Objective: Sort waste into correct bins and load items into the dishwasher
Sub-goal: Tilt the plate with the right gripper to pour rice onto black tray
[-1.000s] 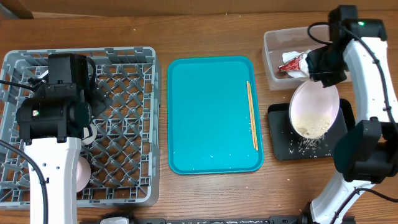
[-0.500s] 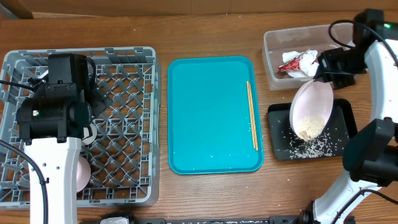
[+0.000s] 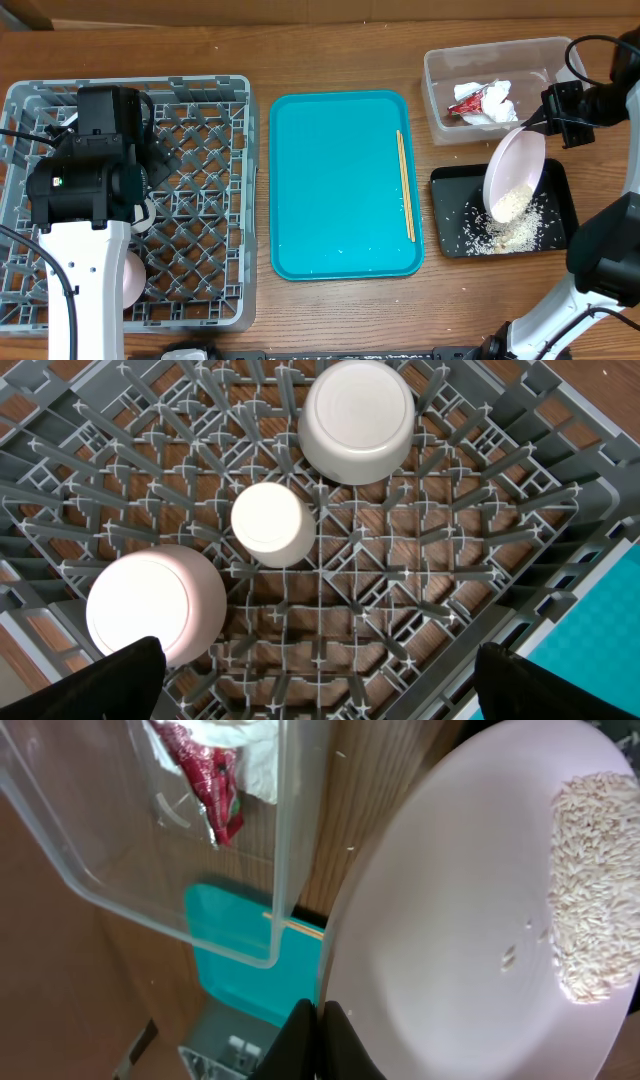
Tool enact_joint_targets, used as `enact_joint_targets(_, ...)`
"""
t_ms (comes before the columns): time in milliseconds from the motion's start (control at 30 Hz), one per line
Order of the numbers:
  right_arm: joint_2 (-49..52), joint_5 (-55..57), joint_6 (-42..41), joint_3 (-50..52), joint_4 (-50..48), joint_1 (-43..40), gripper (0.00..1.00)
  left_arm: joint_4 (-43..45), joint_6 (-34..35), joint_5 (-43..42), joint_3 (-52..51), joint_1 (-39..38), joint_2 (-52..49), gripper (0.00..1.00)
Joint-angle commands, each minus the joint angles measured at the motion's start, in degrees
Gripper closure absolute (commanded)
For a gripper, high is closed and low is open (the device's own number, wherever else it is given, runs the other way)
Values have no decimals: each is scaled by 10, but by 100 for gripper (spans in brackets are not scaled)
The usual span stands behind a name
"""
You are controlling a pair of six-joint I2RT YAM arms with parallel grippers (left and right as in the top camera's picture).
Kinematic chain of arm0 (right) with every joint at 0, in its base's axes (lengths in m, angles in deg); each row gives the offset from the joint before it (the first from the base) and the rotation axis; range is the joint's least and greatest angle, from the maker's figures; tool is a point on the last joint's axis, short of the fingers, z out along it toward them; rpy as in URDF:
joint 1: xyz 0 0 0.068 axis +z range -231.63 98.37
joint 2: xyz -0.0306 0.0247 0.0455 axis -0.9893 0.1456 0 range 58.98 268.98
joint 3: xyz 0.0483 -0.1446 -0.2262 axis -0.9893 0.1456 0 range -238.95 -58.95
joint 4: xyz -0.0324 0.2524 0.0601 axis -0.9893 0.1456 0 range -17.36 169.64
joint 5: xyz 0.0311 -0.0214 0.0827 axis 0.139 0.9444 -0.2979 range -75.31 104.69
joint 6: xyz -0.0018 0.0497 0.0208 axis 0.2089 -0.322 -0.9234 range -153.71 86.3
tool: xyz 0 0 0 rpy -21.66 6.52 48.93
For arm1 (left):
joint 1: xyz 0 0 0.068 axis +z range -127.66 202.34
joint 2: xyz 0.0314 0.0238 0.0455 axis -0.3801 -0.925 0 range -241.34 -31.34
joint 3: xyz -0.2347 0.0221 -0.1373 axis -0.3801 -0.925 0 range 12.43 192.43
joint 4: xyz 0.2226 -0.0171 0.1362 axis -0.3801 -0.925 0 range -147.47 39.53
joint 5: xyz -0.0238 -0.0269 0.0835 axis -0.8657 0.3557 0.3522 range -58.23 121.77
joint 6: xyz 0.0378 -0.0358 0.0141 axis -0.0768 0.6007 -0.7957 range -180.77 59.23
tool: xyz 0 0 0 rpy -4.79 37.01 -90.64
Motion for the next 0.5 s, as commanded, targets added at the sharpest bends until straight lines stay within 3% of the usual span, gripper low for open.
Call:
enact_joint_targets(0, -25, -71, 49, -16, -2, -4, 96, 2, 10, -2, -3, -1, 0, 0)
enact_joint_targets(133, -25, -130, 79, -16, -7, -7, 96, 2, 10, -2, -3, -1, 0, 0)
enact_joint_targets(467, -25, -129, 97, -16, 29, -33, 96, 2, 10, -2, -3, -1, 0, 0)
